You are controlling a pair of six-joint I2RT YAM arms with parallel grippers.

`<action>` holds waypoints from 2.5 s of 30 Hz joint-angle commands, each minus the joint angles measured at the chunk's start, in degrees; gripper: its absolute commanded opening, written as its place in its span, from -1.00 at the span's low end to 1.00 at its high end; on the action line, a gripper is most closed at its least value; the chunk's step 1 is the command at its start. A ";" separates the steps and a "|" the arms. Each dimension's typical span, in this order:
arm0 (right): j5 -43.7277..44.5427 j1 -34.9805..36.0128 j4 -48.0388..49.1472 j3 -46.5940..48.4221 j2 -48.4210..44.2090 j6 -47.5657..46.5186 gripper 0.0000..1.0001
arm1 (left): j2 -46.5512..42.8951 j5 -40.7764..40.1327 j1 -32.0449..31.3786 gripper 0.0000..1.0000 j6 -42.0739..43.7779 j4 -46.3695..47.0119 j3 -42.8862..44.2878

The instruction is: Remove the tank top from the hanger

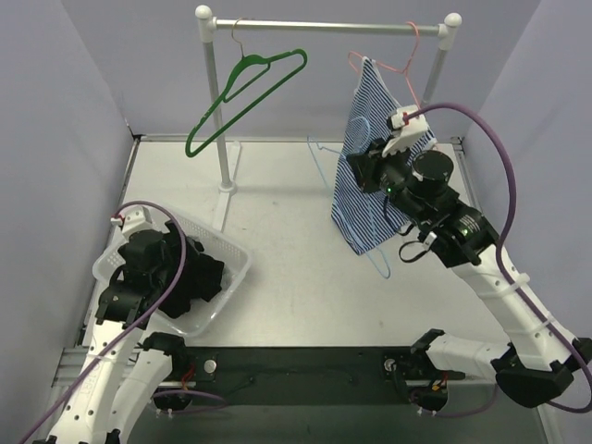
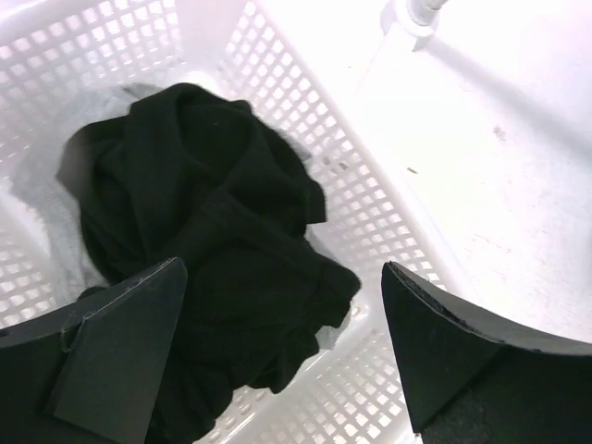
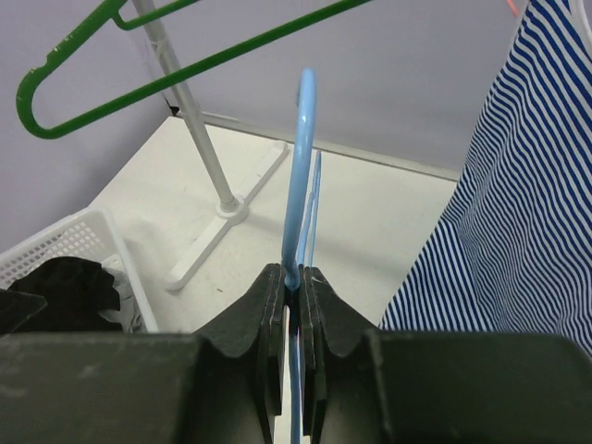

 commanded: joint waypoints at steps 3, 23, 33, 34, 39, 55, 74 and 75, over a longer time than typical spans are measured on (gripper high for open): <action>-3.53 -1.59 6.73 7.49 7.32 -2.31 -1.00 | 0.15 10.35 0.21 0.95 1.83 9.55 -3.70; -4.75 -7.13 20.95 26.92 28.68 -8.20 -1.00 | -2.47 18.89 0.13 0.95 5.00 12.19 -6.69; 0.78 -7.22 27.03 34.48 36.24 -13.39 -1.00 | -4.15 20.12 0.21 0.95 5.61 13.43 -7.40; 0.87 -7.22 27.04 35.09 37.20 -13.48 -1.00 | -3.98 20.12 0.30 0.95 5.61 13.43 -7.31; 2.10 -7.22 27.39 38.87 39.49 -15.14 -1.00 | -3.71 21.79 0.30 0.94 5.79 13.60 -7.31; 5.70 -7.83 22.28 46.62 46.44 -15.32 -1.00 | -3.89 22.05 0.21 0.95 6.05 13.60 -7.40; -0.44 -9.58 10.61 34.48 27.64 -16.20 0.26 | -3.71 22.84 0.21 0.95 6.23 13.87 -7.48; -1.41 -10.02 8.95 34.48 26.15 -16.29 0.25 | -3.71 22.76 0.21 0.95 6.23 13.78 -7.48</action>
